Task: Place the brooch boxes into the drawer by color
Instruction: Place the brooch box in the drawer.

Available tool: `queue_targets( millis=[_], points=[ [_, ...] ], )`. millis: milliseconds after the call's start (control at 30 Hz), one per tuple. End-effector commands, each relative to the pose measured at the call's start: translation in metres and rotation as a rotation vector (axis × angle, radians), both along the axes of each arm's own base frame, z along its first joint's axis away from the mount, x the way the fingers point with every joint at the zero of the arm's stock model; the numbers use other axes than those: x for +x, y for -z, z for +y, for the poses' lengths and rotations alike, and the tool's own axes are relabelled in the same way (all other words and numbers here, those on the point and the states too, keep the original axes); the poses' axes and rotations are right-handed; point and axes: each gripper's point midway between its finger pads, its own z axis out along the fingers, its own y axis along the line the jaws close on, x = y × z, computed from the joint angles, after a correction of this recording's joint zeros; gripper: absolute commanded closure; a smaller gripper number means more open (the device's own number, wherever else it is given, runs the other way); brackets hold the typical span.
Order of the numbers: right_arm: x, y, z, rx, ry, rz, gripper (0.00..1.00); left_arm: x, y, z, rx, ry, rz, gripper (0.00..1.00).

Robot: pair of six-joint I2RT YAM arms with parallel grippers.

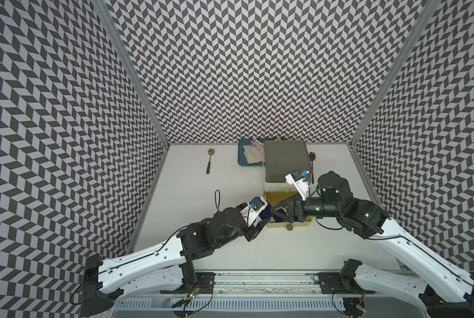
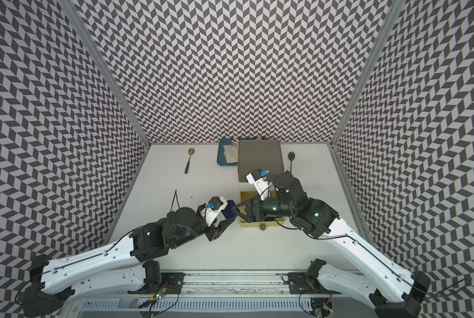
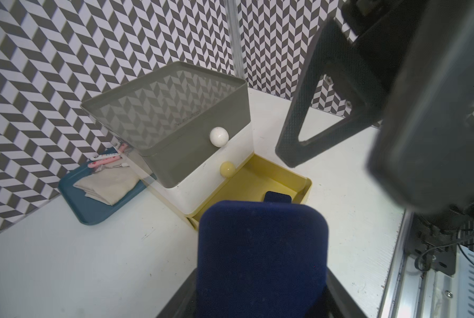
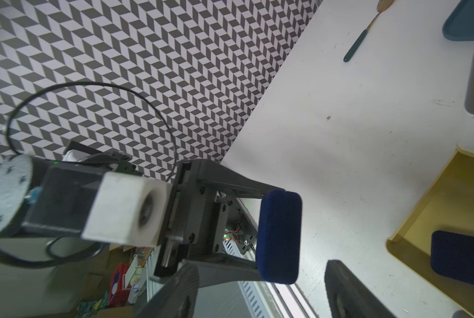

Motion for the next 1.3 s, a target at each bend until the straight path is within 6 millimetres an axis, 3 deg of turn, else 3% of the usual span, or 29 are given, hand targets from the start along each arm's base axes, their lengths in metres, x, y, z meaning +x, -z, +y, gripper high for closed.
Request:
queue_targets(
  millis=[0, 567, 900, 967, 1000, 1067, 1167, 1267],
  points=[
    [0.010, -0.011, 0.003, 0.024, 0.039, -0.047, 0.29, 0.002, -0.026, 0.003, -0.029, -0.036, -0.061, 0.56],
    [0.003, 0.004, 0.015, 0.028, -0.014, -0.018, 0.46, -0.005, -0.033, -0.012, -0.008, -0.017, -0.091, 0.56],
    [-0.003, 0.000, 0.019, 0.068, -0.049, -0.013, 0.73, -0.005, -0.032, -0.014, -0.001, -0.021, -0.101, 0.54],
    [-0.005, -0.004, 0.020, 0.084, -0.059, -0.019, 0.78, -0.004, -0.033, -0.014, -0.001, -0.026, -0.103, 0.49],
    [-0.006, -0.004, 0.019, 0.088, -0.057, -0.020, 0.80, -0.003, -0.033, -0.013, -0.002, -0.034, -0.104, 0.40],
    [-0.006, -0.008, 0.018, 0.105, -0.049, -0.031, 0.81, -0.001, -0.031, -0.012, 0.001, -0.052, -0.100, 0.03],
    [0.000, -0.009, 0.011, 0.099, -0.003, -0.058, 0.82, 0.004, -0.030, -0.006, -0.006, -0.102, -0.089, 0.00],
    [0.016, 0.003, -0.002, 0.057, 0.067, -0.071, 0.82, 0.015, -0.030, 0.008, -0.035, -0.199, -0.080, 0.00]
  ],
)
